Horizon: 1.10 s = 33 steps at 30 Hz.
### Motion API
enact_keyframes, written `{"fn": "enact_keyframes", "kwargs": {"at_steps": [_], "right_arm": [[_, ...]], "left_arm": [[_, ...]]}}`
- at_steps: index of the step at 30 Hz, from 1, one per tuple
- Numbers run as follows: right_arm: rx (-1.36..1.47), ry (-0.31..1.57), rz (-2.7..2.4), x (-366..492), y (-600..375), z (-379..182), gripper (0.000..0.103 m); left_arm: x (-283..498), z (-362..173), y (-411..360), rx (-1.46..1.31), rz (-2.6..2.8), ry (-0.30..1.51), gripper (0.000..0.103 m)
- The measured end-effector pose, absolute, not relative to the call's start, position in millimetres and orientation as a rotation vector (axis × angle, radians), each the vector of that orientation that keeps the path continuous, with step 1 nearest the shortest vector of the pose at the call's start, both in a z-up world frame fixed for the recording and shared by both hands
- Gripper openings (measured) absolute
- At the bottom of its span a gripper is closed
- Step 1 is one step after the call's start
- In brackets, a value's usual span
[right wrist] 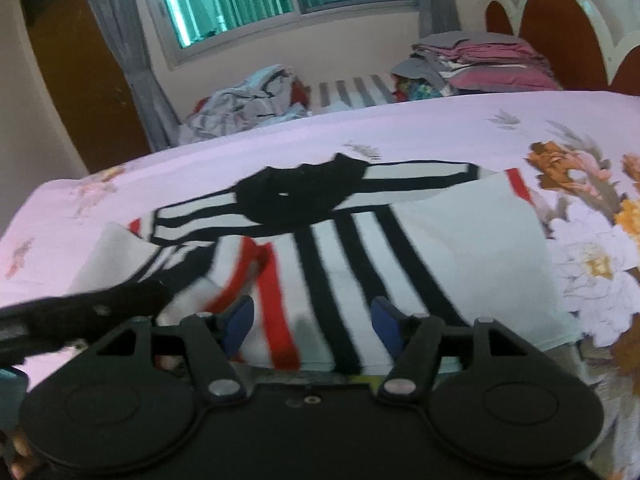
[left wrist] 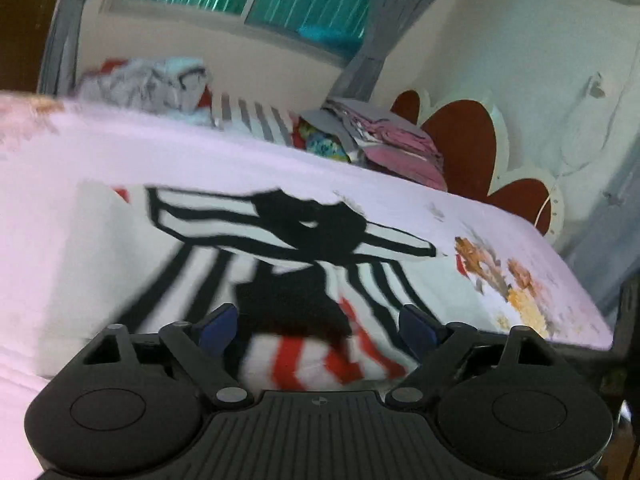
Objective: Fold small clothes
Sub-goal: 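Fold the held sleeve across the sweater body with the left tool and release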
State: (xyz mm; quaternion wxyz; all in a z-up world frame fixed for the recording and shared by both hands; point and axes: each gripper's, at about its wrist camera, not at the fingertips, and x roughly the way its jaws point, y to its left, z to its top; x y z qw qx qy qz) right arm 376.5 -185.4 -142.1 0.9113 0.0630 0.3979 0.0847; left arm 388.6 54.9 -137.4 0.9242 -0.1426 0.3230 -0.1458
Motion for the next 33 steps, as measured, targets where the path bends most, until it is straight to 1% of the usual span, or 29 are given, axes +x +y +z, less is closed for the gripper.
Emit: {"fn": "enact_keyframes", "kwargs": {"at_steps": [2,8,14,15,16,17,18,19,20,21,23,24,26,31,33], "right_arm": [[0.125,0.815,0.210,375.0,-174.8,-141.0,0.076],[0.028,0.850,0.276,382.1,-132.9,-154.5,0.076],[-0.040,0.858,0.270,385.5,-110.5,-163.8,0.074],[-0.055,0.857,0.259,387.9,-108.3,-165.5,0.070],[-0.057,0.855,0.252,390.0,-106.9,-166.0,0.066],[-0.049,0.854,0.249,392.9,-106.3,-165.5,0.053],[-0.037,0.855,0.246,396.3,-106.2,-164.3,0.037],[-0.028,0.852,0.246,399.1,-106.7,-162.1,0.034],[-0.021,0.841,0.243,400.5,-108.2,-159.4,0.032],[-0.012,0.822,0.237,400.8,-111.5,-154.9,0.020],[0.018,0.786,0.203,399.9,-123.2,-145.1,0.007],[0.042,0.767,0.180,399.5,-132.4,-140.8,0.007],[0.078,0.761,0.128,399.6,-152.3,-138.7,0.006],[0.161,0.869,0.042,402.5,-197.9,-161.6,0.006],[0.179,0.887,0.051,399.8,-202.8,-166.4,0.011]], "left_arm": [[378.8,-137.1,73.7,-0.259,-0.245,0.657,0.087],[358.7,-156.9,123.7,-0.197,-0.069,0.682,0.086],[348.8,-181.8,140.5,-0.157,-0.004,0.710,0.086],[351.2,-184.4,139.7,-0.147,-0.002,0.702,0.086],[354.5,-185.9,139.7,-0.138,-0.001,0.689,0.084],[357.1,-186.2,139.2,-0.131,0.002,0.678,0.073],[361.6,-186.9,139.6,-0.127,0.006,0.674,0.064],[365.3,-187.8,139.9,-0.127,0.010,0.672,0.061],[368.7,-189.3,140.0,-0.123,0.018,0.669,0.053],[371.8,-190.8,139.8,-0.113,0.026,0.667,0.045],[374.2,-192.8,140.7,-0.104,0.037,0.657,0.036],[374.7,-193.0,140.4,-0.102,0.038,0.654,0.032],[374.3,-194.1,139.3,-0.101,0.033,0.654,0.028],[372.9,-199.4,143.1,-0.121,0.024,0.675,0.028],[373.1,-200.3,142.9,-0.117,0.020,0.680,0.028]]}}
